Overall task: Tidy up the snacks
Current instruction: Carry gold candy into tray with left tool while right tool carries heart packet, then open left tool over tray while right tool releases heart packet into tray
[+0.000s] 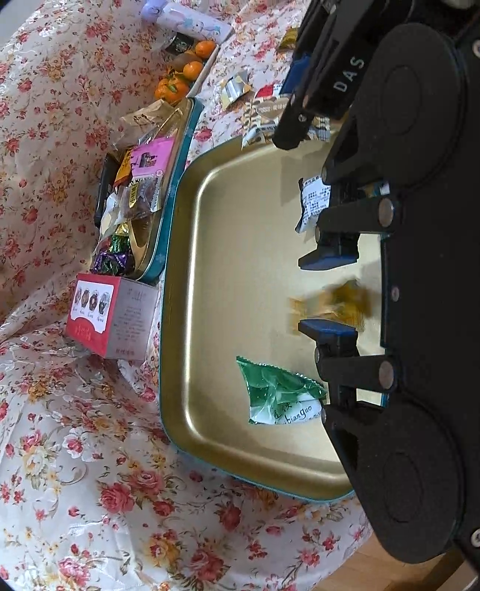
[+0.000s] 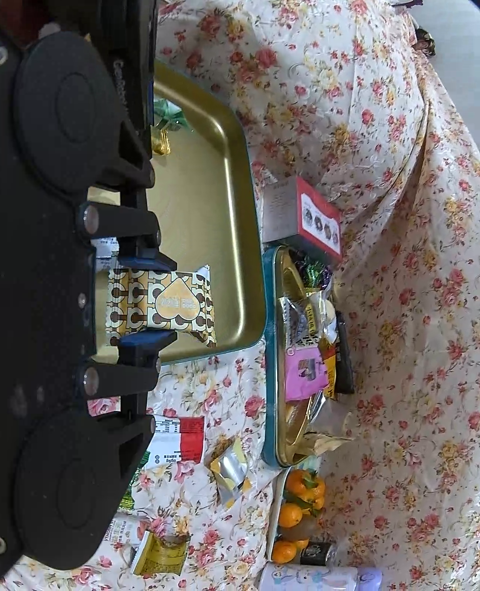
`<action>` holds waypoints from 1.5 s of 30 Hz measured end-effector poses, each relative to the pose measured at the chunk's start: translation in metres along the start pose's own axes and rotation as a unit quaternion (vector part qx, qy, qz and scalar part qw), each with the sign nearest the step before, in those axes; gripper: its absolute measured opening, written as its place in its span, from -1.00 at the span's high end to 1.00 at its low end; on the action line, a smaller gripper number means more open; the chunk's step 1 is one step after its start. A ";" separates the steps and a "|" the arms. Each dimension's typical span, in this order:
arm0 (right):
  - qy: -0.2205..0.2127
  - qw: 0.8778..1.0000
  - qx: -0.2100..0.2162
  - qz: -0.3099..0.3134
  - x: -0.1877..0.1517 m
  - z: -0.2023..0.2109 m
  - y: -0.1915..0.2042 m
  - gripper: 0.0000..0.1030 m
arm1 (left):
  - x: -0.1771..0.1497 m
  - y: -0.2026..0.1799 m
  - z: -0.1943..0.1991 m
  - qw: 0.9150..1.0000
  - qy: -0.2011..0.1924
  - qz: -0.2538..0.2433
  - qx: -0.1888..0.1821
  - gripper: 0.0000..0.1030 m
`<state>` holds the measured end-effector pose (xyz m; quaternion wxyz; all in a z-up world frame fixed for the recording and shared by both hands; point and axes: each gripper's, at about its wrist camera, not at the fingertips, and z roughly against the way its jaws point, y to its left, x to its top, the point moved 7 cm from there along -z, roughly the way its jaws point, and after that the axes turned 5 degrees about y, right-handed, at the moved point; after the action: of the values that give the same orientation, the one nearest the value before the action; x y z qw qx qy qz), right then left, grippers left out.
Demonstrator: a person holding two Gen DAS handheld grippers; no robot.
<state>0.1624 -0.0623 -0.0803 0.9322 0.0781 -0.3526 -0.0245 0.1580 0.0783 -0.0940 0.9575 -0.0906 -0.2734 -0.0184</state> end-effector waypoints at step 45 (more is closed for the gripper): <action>-0.004 0.999 -0.018 -0.036 -0.047 0.056 -0.046 0.17 | -0.064 -0.066 0.039 0.997 0.004 -0.074 0.029 0.27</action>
<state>0.0907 -0.1099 -0.0767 0.9307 0.0740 -0.3524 -0.0644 0.0782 0.0201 -0.0846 0.9566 -0.0424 -0.2763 -0.0817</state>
